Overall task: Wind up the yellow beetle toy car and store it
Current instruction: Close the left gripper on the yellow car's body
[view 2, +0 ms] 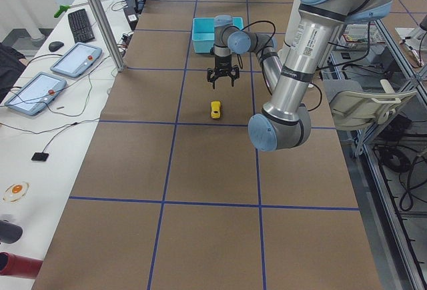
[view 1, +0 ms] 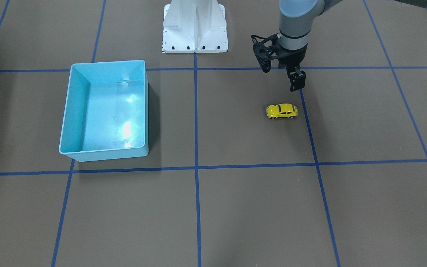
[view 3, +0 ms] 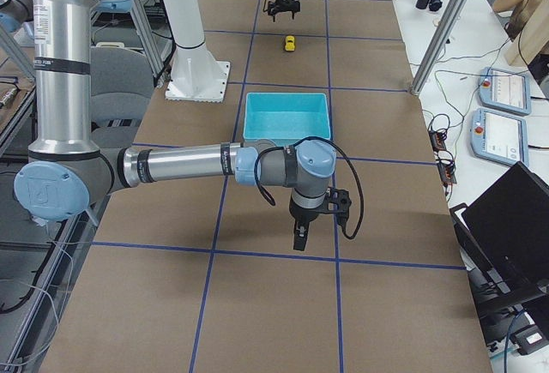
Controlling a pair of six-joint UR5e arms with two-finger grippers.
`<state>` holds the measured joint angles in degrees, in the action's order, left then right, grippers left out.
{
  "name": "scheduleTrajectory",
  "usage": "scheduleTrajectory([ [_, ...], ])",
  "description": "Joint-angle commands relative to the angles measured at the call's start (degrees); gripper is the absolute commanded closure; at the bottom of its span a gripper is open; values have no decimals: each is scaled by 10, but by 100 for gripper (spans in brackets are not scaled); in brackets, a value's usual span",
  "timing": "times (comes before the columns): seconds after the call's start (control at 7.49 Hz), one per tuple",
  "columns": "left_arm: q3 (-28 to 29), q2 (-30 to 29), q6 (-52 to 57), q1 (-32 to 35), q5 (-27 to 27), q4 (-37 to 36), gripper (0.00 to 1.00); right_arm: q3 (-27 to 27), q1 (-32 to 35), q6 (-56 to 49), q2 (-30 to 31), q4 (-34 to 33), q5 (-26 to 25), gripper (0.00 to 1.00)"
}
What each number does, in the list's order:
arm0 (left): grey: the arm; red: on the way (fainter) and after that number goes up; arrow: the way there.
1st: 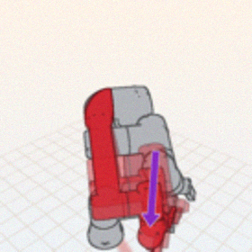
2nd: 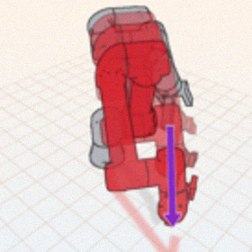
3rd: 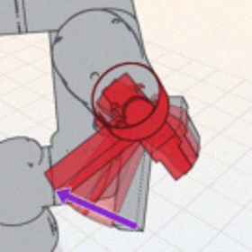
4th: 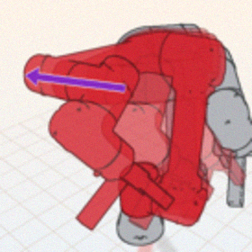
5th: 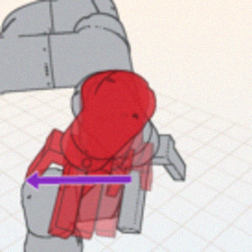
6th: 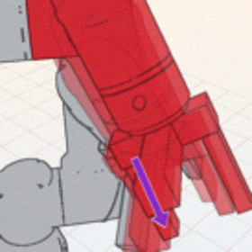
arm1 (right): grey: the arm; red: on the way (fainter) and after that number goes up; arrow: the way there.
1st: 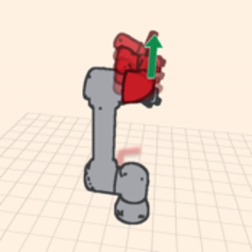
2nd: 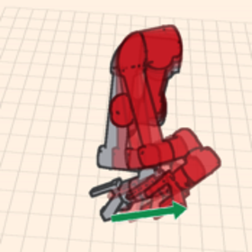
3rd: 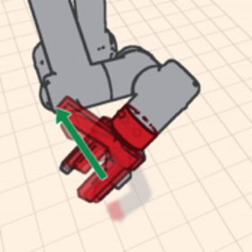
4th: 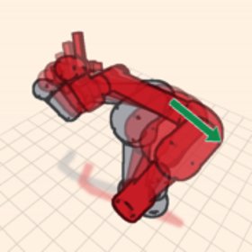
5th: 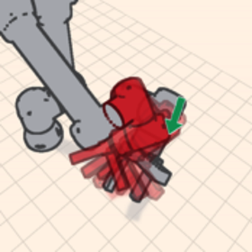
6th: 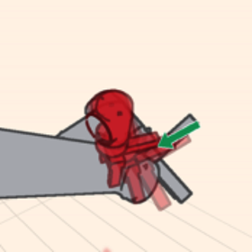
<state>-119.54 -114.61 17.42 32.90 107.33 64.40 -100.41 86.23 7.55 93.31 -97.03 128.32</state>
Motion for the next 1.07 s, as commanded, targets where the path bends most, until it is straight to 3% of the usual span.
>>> scheduleTrajectory([
  [0.0, 28, -14, 129, -2, -13, 20, 0, 2, 0, 0, -2, 0, 0, 0],
  [0.94, 139, -9, 123, 0, -6, 138, 0, 1, 0, 0, -4, 0, 1, 0],
])
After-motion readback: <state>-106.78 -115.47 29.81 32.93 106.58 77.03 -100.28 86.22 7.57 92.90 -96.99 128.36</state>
